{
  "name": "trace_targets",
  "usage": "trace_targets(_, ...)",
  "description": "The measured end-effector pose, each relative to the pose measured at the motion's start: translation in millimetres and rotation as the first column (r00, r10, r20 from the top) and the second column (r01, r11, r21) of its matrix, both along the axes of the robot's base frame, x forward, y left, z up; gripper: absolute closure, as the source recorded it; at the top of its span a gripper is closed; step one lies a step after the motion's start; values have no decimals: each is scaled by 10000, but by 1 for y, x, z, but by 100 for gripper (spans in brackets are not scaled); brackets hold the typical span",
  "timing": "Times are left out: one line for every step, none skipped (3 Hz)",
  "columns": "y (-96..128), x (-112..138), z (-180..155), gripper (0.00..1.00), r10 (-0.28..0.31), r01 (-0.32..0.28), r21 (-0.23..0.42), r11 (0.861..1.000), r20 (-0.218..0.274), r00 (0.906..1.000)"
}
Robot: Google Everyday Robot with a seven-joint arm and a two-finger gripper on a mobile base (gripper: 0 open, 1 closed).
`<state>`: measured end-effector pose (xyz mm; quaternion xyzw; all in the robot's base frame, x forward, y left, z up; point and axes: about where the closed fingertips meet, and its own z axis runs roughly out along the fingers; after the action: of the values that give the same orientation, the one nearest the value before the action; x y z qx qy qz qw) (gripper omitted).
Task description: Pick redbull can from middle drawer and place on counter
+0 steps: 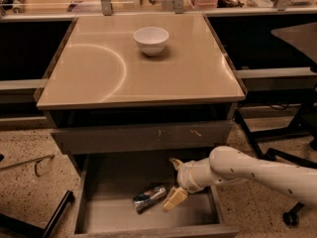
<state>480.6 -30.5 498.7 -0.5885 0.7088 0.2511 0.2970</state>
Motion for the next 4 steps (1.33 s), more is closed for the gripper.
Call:
trace_targets(24, 11, -56, 0, 834, -832, 239, 9962, -73, 9965)
trace_targets(24, 11, -56, 0, 834, -833, 240, 9962, -73, 9965)
trace_targets(31, 14, -66, 0, 949, -944, 381, 9948, -104, 9954)
trace_targets(41, 17, -82, 0, 1122, -1107, 516, 9925, -265, 9933)
